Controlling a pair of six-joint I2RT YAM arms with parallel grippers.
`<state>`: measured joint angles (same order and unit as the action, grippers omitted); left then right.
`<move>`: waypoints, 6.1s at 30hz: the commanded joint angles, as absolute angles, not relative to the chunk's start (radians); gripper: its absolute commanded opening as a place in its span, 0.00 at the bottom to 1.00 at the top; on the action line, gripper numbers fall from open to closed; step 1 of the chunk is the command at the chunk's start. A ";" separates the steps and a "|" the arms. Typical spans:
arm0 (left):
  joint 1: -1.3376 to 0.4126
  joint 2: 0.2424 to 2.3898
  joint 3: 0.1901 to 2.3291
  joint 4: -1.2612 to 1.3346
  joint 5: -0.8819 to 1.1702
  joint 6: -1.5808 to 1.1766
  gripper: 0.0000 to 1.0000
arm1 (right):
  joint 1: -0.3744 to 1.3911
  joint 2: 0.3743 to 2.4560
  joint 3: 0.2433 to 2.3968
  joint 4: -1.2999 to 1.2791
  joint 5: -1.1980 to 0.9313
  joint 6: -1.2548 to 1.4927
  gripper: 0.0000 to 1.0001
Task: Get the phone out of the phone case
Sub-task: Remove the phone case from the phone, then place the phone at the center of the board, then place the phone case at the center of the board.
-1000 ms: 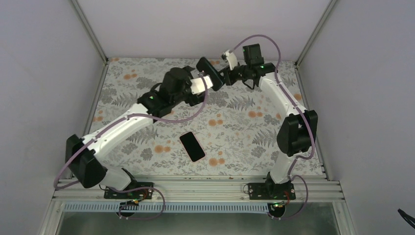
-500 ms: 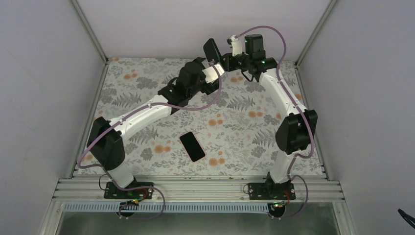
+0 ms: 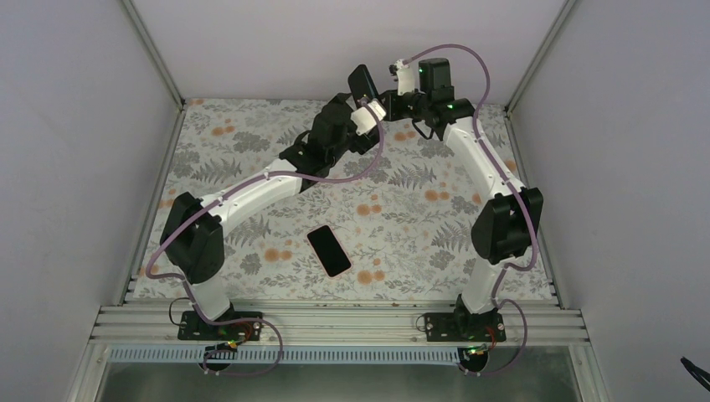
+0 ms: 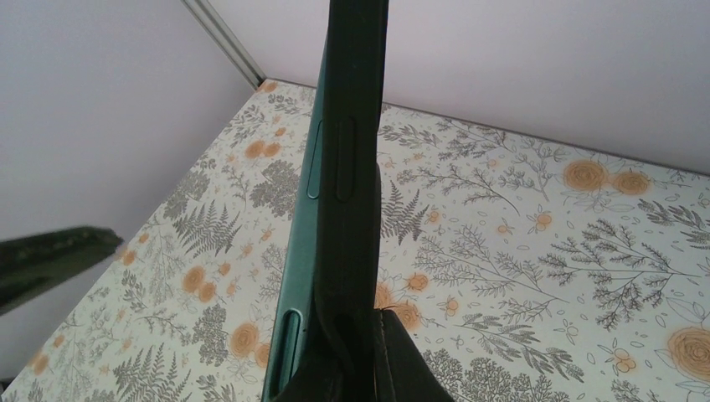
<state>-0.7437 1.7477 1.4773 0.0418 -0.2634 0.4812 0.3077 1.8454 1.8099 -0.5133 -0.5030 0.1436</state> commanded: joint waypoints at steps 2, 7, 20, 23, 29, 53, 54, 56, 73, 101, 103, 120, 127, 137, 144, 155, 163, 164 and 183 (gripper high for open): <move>-0.738 1.765 1.499 0.125 -0.345 0.460 0.99 | 0.320 1.839 1.843 -0.443 -0.535 0.168 0.03; -0.738 1.796 1.529 0.124 -0.363 0.465 0.99 | 0.333 1.839 1.842 -0.443 -0.539 0.171 0.03; -0.739 1.756 1.545 0.060 -0.262 0.404 0.98 | 0.343 1.862 1.853 -0.443 -0.505 0.171 0.03; -0.739 1.741 1.531 0.069 -0.272 0.406 0.98 | 0.342 1.868 1.861 -0.446 -0.496 0.170 0.03; -0.732 1.753 1.517 0.105 -0.327 0.423 0.99 | 0.342 1.873 1.859 -0.443 -0.509 0.175 0.03; -0.736 1.901 1.568 0.147 -0.661 0.357 0.88 | 0.344 1.810 1.828 -0.414 -0.585 0.230 0.03; -0.736 1.905 1.561 0.165 -0.695 0.357 0.84 | 0.343 1.806 1.822 -0.410 -0.597 0.236 0.03; -0.751 1.913 1.532 0.229 -0.765 0.386 0.74 | 0.343 1.791 1.809 -0.396 -0.634 0.252 0.03; -0.739 1.916 1.418 0.763 -0.834 0.746 0.41 | 0.335 1.686 1.735 -0.318 -0.858 0.319 0.03; -0.758 2.033 1.426 1.308 -0.826 1.169 0.07 | 0.291 1.703 1.655 -0.275 -0.916 0.323 0.03; -0.760 2.026 1.417 1.324 -0.815 1.190 0.05 | 0.285 1.711 1.662 -0.295 -0.883 0.295 0.03; -0.791 1.685 1.252 0.913 -0.730 0.886 0.02 | 0.275 1.730 1.706 -0.437 -0.232 -0.015 0.03; -0.786 1.528 1.226 0.530 -0.644 0.690 0.02 | 0.276 1.728 1.710 -0.473 -0.105 -0.061 0.03; -0.739 1.362 0.994 0.430 -0.628 0.831 0.02 | 0.236 1.734 1.689 -0.610 -0.325 -0.103 0.03; -0.690 1.294 0.696 0.509 -0.710 1.054 0.02 | 0.229 1.796 1.626 -0.800 -0.598 -0.209 0.03; -0.601 1.450 0.524 0.577 -0.728 1.188 0.02 | 0.227 2.098 1.691 -0.906 -0.639 -0.259 0.04; -0.581 1.583 0.590 0.419 -0.699 1.119 0.11 | 0.220 2.198 1.772 -0.917 -0.474 -0.226 0.16; -0.581 1.578 0.592 0.379 -0.680 1.106 0.18 | 0.218 2.198 1.772 -0.919 -0.443 -0.225 0.22; -0.386 1.350 1.123 -0.770 0.141 0.727 0.94 | 0.462 1.800 1.587 -1.097 -0.298 -0.315 1.00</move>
<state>-0.4980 1.4231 0.9192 -0.4690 -0.1738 0.8375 0.3038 1.8835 1.6833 -1.0344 -0.2573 -0.2749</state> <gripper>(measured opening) 0.875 0.997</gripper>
